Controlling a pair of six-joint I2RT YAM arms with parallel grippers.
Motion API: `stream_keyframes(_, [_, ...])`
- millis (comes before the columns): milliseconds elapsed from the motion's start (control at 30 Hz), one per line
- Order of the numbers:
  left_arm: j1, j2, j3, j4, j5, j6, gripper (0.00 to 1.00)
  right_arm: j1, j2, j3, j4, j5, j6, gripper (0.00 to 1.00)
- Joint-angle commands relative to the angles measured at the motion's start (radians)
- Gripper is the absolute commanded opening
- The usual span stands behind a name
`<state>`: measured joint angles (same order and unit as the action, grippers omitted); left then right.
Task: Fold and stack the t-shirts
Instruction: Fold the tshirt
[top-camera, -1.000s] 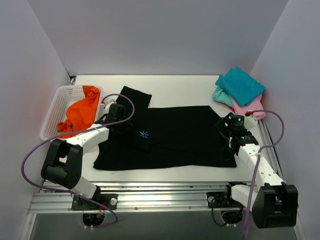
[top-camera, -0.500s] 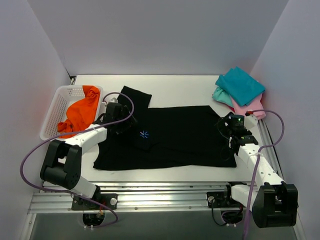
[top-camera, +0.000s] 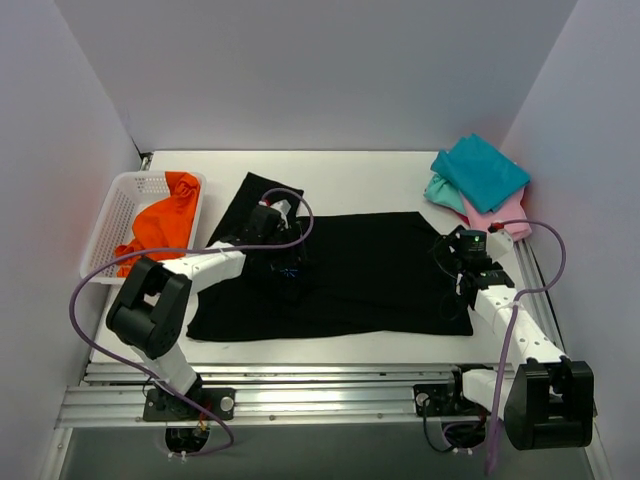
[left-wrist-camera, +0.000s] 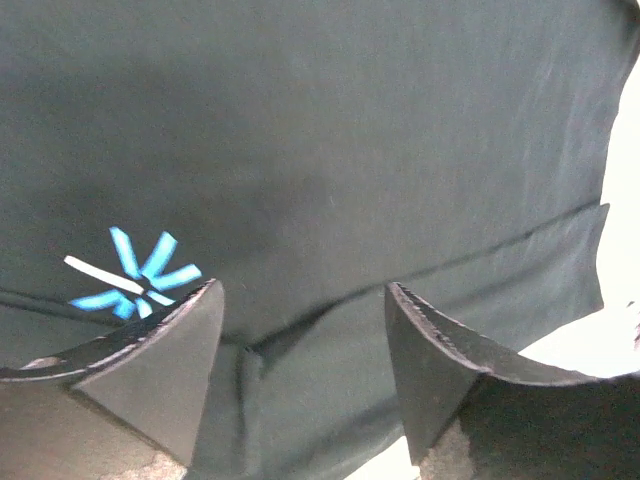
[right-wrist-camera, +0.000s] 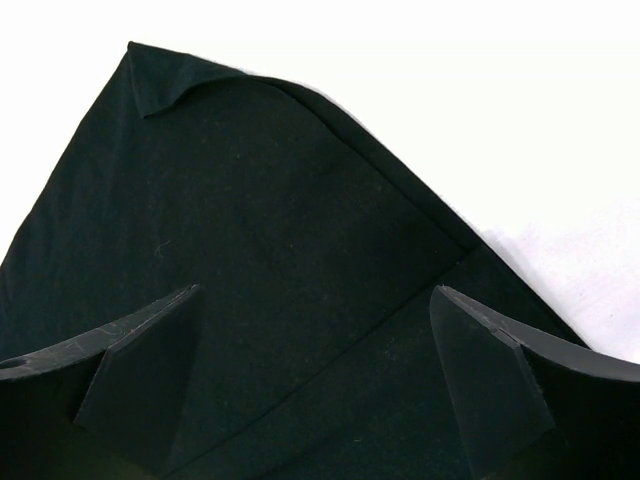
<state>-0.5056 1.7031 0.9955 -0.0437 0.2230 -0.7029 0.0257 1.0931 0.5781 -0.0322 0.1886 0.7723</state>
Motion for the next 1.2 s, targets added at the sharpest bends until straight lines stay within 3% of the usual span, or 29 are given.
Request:
stream_keyframes(0, [-0.048,-0.031,-0.015,-0.092,-0.035,0.029,0.72,-0.003,0.001,-0.009,0.012,0.034,-0.018,0.90])
stream_keyframes(267, [-0.096,-0.092,-0.087,-0.225,-0.194,0.036,0.69,-0.003,0.010,-0.012,0.015,0.032,-0.022,0.90])
stream_keyframes(667, [-0.096,-0.062,-0.124,-0.194,-0.258,0.013,0.62,-0.003,0.014,-0.017,0.020,0.023,-0.025,0.89])
stream_keyframes(1000, [-0.096,0.001,-0.126,-0.176,-0.272,0.000,0.27,-0.003,0.022,-0.012,0.020,0.028,-0.033,0.89])
stream_keyframes(1167, [-0.096,0.001,-0.126,-0.180,-0.287,-0.010,0.03,-0.003,0.022,-0.018,0.021,0.028,-0.033,0.89])
